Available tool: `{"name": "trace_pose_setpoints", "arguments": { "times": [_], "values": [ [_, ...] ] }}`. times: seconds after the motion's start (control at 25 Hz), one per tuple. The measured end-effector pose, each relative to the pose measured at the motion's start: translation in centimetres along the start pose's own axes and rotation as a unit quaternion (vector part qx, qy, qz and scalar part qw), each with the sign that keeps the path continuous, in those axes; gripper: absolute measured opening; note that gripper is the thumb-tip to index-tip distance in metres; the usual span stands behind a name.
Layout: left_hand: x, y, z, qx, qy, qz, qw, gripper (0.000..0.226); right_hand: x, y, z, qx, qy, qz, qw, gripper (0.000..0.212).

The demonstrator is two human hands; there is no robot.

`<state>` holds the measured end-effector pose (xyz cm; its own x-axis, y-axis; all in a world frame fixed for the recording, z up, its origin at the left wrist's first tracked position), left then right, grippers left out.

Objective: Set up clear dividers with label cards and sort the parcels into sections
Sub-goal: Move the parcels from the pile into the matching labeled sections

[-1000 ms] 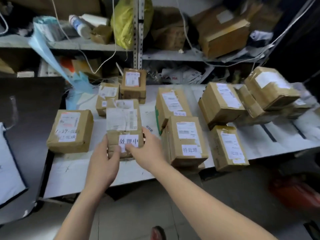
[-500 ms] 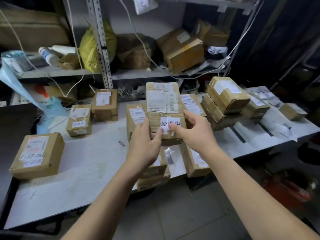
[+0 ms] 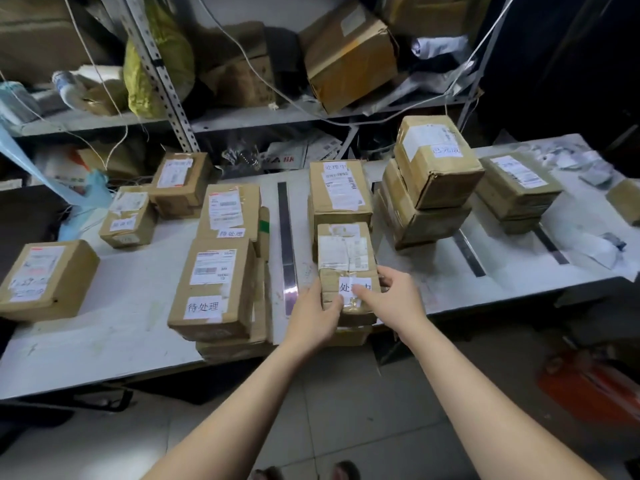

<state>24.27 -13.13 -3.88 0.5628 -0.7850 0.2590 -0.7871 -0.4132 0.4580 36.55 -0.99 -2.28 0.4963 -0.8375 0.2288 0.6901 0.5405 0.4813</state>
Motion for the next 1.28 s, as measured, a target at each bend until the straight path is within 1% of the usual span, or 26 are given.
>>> {"name": "trace_pose_setpoints", "arguments": {
  "times": [0.12, 0.32, 0.4, 0.48, 0.52, 0.6, 0.64, 0.72, 0.8, 0.88, 0.92, 1.0, 1.12, 1.28],
  "values": [
    [-0.4, -0.7, 1.3, -0.01, 0.012, 0.004, 1.0, 0.047, -1.0, -1.4, -2.3, 0.019, -0.015, 0.012, 1.0, 0.043],
    [-0.5, -1.1, 2.3, -0.048, 0.025, 0.009, 0.998, 0.048, -1.1, -2.1, -3.6, 0.031, -0.026, 0.024, 0.999, 0.043],
    [-0.4, -0.5, 1.7, -0.093, 0.033, 0.011, 0.995, 0.051, -1.1, -1.8, -3.2, 0.048, -0.024, 0.038, 0.998, 0.043],
    [-0.1, 1.0, 0.0, -0.152, 0.025, 0.011, 0.988, 0.059, -1.3, -0.5, -1.5, 0.107, 0.006, 0.014, 0.994, 0.043],
    [0.3, 2.4, -1.5, -0.171, 0.003, 0.003, 0.985, 0.066, -1.4, 0.2, 0.2, 0.155, 0.033, -0.008, 0.987, 0.043],
    [1.2, 6.2, -4.4, -0.204, -0.051, -0.02, 0.977, 0.074, -1.9, 0.4, 4.7, 0.224, 0.103, -0.032, 0.969, 0.053],
    [1.5, 8.5, -5.4, -0.223, -0.075, -0.035, 0.971, 0.075, -2.0, 0.0, 7.3, 0.234, 0.134, -0.034, 0.962, 0.06],
    [1.7, 14.0, -6.0, -0.268, -0.094, -0.076, 0.956, 0.071, -2.4, -2.0, 12.3, 0.235, 0.19, -0.024, 0.953, 0.064],
    [1.2, 20.5, -5.0, -0.332, -0.081, -0.12, 0.932, 0.066, -3.3, -5.3, 16.9, 0.244, 0.232, -0.011, 0.942, 0.063],
    [0.0, 27.0, -3.1, -0.403, -0.045, -0.157, 0.901, 0.063, -4.5, -9.1, 20.6, 0.258, 0.267, 0.006, 0.928, 0.063],
    [-0.8, 30.2, -1.8, -0.42, -0.021, -0.169, 0.892, 0.062, -5.3, -11.2, 22.3, 0.266, 0.281, 0.015, 0.922, 0.064],
    [-2.7, 36.1, 1.2, -0.426, 0.015, -0.18, 0.886, 0.059, -7.3, -15.7, 25.2, 0.284, 0.288, 0.034, 0.914, 0.065],
    [-6.6, 42.9, 5.5, -0.429, 0.025, -0.187, 0.883, 0.046, -10.7, -22.7, 28.5, 0.312, 0.273, 0.065, 0.908, 0.066],
    [-15.2, 48.7, 11.2, -0.428, 0.014, -0.145, 0.892, 0.04, -16.1, -32.0, 32.0, 0.324, 0.211, 0.089, 0.918, 0.069]
  ]
}}
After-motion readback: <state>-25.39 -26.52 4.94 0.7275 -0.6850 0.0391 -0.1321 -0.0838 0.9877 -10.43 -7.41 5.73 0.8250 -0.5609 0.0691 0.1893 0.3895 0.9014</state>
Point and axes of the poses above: each hand's wrist, its own x-axis away from the middle knuckle, its own y-axis out of the back of the hand, z = x × y, the point moved 9 cm from there along -x, towards the middle knuckle, and after that the axes turned 1 degree about y, right-handed, at the moved point
